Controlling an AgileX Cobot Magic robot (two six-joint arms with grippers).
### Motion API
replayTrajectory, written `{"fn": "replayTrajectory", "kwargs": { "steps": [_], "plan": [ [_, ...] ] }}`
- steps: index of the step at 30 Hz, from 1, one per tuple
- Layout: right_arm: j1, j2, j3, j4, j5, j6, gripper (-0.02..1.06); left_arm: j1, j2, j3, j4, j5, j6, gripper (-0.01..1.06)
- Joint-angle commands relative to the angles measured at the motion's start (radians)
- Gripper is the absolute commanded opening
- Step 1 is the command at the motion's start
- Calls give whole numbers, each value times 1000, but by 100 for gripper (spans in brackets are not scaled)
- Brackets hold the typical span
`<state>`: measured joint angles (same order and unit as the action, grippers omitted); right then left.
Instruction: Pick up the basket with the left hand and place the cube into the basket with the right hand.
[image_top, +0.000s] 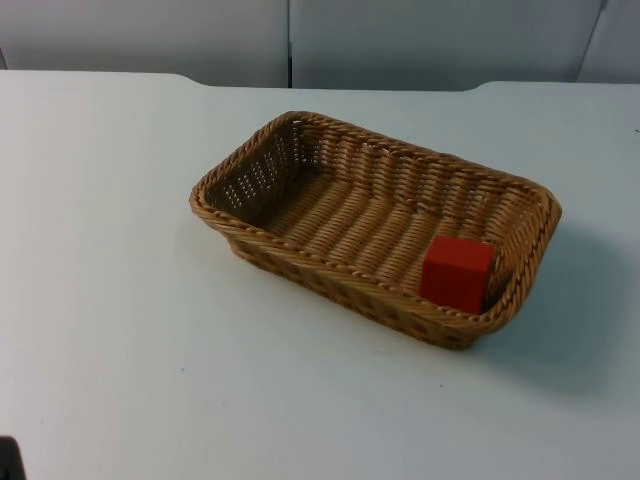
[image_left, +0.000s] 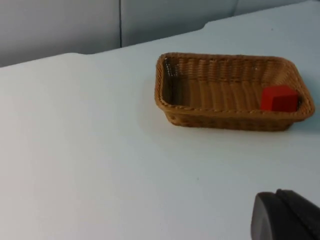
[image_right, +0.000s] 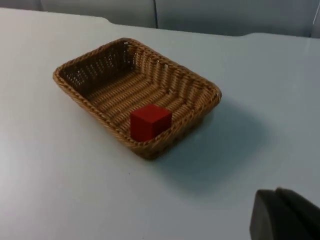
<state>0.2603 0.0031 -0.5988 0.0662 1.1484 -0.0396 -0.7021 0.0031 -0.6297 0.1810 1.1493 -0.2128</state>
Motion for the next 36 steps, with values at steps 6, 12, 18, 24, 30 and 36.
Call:
{"fn": "replayTrajectory", "kwargs": {
  "steps": [6, 12, 18, 24, 30, 36],
  "plan": [
    [-8, -3, 64, 19, -39, -21, 0, 1, -3, 84, -56, -42, 22, 0],
    [-8, -3, 64, 15, -41, -51, 0, 1, -3, 110, -56, -62, 29, 0],
    [-8, -3, 64, 13, -27, -71, 0, 1, -3, 112, -56, -62, 29, 0],
    [-8, -3, 89, 15, -65, -83, 0, 1, -3, 112, -36, -62, 29, 0],
    [-8, -3, 87, 17, -66, -79, 0, 1, -3, 112, -32, -62, 29, 0],
    [-8, -3, 87, 17, -66, -79, 0, 1, -3, 112, -32, -62, 29, 0]
  ]
}}
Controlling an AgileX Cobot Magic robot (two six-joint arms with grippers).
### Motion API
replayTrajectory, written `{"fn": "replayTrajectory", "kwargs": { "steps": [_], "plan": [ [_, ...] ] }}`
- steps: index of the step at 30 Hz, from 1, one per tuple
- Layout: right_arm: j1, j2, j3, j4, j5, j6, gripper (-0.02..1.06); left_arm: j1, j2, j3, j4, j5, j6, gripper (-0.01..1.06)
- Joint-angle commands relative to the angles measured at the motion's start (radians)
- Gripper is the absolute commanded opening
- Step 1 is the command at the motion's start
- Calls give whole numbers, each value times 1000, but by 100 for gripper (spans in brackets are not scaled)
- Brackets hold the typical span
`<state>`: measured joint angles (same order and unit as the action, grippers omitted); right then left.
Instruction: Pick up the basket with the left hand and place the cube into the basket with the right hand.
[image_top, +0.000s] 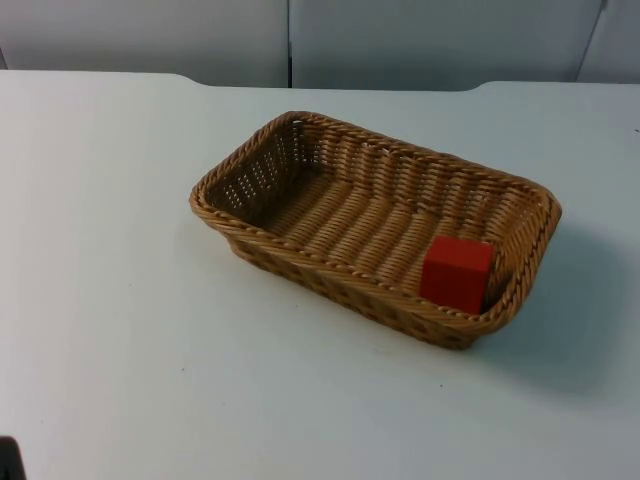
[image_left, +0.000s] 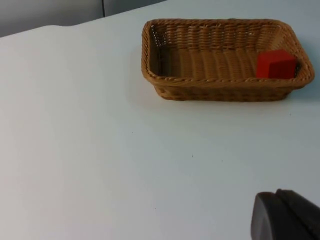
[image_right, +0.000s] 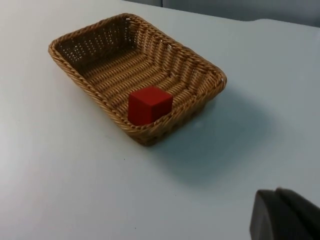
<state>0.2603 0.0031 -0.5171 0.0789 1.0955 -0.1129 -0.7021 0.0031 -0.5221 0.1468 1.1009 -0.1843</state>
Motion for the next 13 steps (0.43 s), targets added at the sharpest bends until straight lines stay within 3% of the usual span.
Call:
{"fn": "replayTrajectory", "kwargs": {
  "steps": [1, 4, 8, 13],
  "plan": [
    [-8, -3, 5, 4, -14, -5, 0, 3, -3, 4, 3, -13, 1, 0],
    [-28, -3, 5, 9, -14, -6, 0, 43, -3, 4, 3, -13, 1, 0],
    [-167, -3, 5, 9, -14, 2, 0, 233, -3, 4, 3, -13, 1, 0],
    [-230, -3, 5, 7, -14, 2, 0, 350, -3, 4, 3, -13, 1, 0]
  ]
}}
